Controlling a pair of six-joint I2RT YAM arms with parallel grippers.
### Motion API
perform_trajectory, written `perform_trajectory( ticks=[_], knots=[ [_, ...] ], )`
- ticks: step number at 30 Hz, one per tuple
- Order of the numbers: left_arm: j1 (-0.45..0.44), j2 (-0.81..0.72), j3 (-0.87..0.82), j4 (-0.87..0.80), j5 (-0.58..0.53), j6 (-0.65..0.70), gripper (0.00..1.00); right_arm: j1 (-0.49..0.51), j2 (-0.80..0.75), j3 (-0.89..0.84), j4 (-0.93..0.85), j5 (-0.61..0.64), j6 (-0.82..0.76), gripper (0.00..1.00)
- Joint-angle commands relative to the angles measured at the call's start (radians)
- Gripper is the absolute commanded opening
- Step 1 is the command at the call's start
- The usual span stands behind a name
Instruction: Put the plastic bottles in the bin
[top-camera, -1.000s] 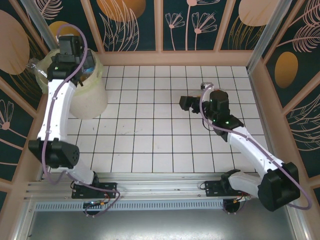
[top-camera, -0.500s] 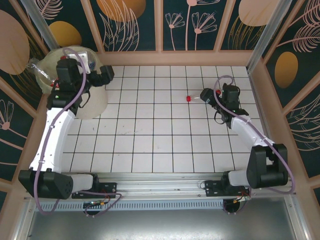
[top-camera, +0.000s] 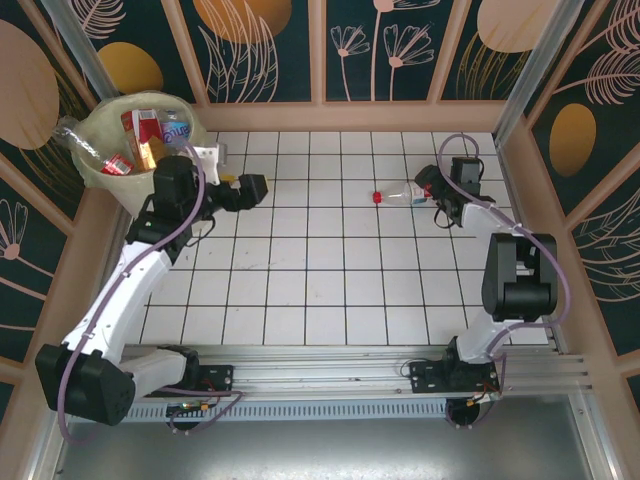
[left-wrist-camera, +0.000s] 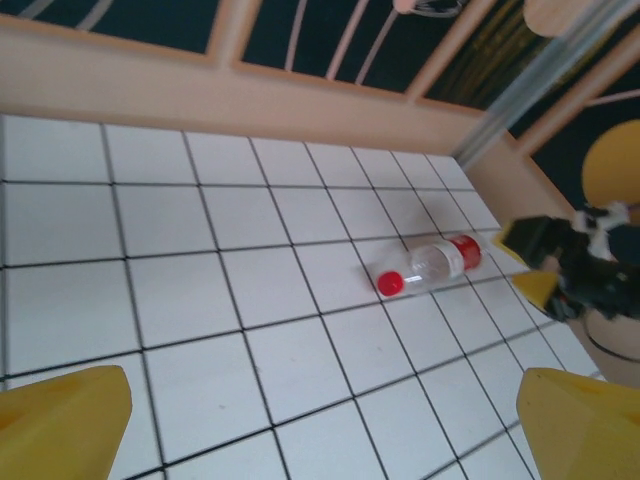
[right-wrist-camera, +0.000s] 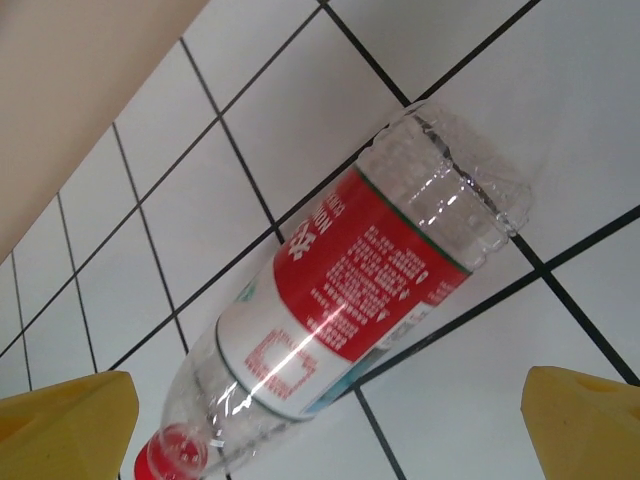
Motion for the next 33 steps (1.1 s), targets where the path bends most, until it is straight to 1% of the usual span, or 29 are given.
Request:
perform_trajectory(
  ticks=[1, 11, 17, 24, 29, 31, 33],
  knots=[
    [-0.008, -0.014, -0.044, 0.109, 0.042, -0.04, 0.99, -0.004, 0.053, 0.069, 0.009, 0.025, 0.055, 0.99],
    [-0.052, -0.011, -0.116, 0.159, 0.093, -0.03, 0.99, -0.019, 0.208, 0.16, 0.027, 0.009, 0.121, 0.98],
    [-0.073, -0.002, -0.119, 0.157, 0.091, -0.02, 0.99, -0.018, 0.277, 0.22, 0.02, 0.016, 0.114, 0.91],
    [-0.094, 0.017, -0.125, 0.168, 0.084, -0.02, 0.99, -0.015, 0.363, 0.307, -0.001, 0.019, 0.082, 0.81],
    [-0.121, 0.034, -0.119, 0.159, 0.07, -0.011, 0.99, -0.006, 0.39, 0.343, 0.006, 0.023, 0.051, 0.73],
    [-0.139, 0.045, -0.115, 0.15, 0.051, -0.002, 0.99, -0.003, 0.398, 0.354, 0.014, 0.01, 0.036, 0.74],
    [-0.157, 0.058, -0.114, 0.149, 0.035, 0.001, 0.99, 0.006, 0.413, 0.38, 0.0, 0.008, 0.018, 0.79]
  ],
)
